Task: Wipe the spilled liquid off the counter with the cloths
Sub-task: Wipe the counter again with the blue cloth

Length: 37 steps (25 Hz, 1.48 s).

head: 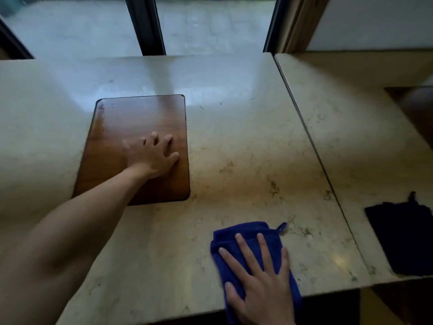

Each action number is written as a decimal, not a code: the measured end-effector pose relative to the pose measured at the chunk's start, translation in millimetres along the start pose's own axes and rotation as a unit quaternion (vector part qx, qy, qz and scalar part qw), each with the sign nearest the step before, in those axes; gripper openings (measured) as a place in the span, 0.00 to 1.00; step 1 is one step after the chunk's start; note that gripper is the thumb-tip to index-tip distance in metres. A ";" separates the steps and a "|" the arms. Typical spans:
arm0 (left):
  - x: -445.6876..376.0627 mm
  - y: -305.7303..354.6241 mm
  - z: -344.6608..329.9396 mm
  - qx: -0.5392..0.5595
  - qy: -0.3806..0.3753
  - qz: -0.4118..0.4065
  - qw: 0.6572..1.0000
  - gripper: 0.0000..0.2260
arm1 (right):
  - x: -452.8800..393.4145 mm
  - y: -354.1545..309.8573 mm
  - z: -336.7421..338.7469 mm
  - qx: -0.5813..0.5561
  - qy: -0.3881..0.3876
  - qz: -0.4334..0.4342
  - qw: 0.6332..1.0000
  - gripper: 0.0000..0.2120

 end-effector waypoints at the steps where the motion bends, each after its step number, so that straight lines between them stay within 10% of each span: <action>1: -1.3 -12.9 2.5 -0.011 0.006 -0.030 0.999 0.28 | -8.5 -4.5 0.8 -0.008 -0.006 -0.025 1.000 0.38; 13: -27.5 -127.9 -0.6 -0.053 0.007 -0.187 0.981 0.28 | -406.3 97.7 100.4 -0.025 0.081 -0.255 0.963 0.28; 22: -32.0 -135.7 -9.2 -0.010 0.045 -0.234 0.971 0.29 | -669.4 30.2 162.7 -0.014 0.036 -0.113 0.993 0.26; 29: -27.2 -131.7 -0.8 -0.014 0.016 -0.216 0.976 0.28 | -585.1 -43.5 137.4 0.036 0.040 0.054 0.997 0.24; 37: 10.4 -122.3 0.7 -0.025 0.044 -0.135 0.990 0.25 | -272.0 -93.9 46.9 0.064 0.067 0.058 0.994 0.26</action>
Point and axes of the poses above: each hand's wrist, its own x-axis away from the middle knuckle, its own z-axis out of the back of the hand, y = z × x, the point moved 1 cm from there along -x, towards the middle knuckle, and after that the axes turned 2 degrees about x, right-handed, at the moved point
